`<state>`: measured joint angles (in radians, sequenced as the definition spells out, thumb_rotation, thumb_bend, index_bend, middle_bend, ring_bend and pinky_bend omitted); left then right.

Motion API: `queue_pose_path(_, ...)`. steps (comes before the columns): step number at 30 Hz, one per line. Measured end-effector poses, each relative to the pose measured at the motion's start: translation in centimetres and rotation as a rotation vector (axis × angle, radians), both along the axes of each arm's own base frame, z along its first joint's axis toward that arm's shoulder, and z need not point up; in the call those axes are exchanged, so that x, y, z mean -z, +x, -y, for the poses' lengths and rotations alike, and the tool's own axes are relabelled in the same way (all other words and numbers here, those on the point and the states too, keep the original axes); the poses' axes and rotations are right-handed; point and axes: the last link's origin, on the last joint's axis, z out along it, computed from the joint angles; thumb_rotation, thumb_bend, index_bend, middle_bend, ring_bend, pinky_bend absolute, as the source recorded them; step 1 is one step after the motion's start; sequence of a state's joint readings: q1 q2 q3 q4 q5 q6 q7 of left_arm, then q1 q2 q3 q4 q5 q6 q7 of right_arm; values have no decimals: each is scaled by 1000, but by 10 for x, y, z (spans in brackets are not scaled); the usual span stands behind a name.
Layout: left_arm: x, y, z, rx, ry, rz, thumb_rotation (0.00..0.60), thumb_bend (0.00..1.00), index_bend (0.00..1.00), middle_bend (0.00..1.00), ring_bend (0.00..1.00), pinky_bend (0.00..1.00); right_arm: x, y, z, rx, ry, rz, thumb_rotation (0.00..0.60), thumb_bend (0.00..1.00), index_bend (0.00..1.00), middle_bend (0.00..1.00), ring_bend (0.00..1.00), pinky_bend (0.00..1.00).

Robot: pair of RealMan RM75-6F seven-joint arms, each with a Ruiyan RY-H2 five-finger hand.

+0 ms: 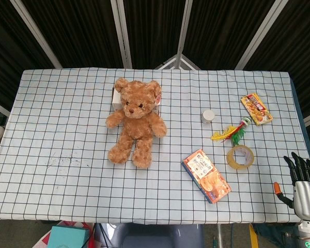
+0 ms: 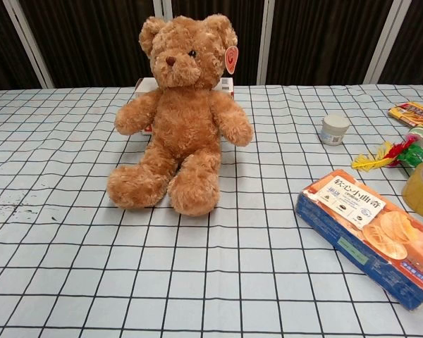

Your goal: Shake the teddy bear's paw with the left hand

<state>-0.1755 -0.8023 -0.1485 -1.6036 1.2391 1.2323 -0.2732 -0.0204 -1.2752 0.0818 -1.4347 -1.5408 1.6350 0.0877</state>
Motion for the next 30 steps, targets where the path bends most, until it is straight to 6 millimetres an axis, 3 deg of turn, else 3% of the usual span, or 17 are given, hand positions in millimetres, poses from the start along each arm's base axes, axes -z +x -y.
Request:
queue_pose_path(22,5,-1,0,-10,-24,18,600,273,36,9,0,16,0,0,-2,5,8,-1,600,367,129,73,89,0)
queue_pose_path(30,22,2,-9,-30,-71,187,600,189,59,40,0,18,-2,0,-2,9,2,21,600,367,129,73,89,0)
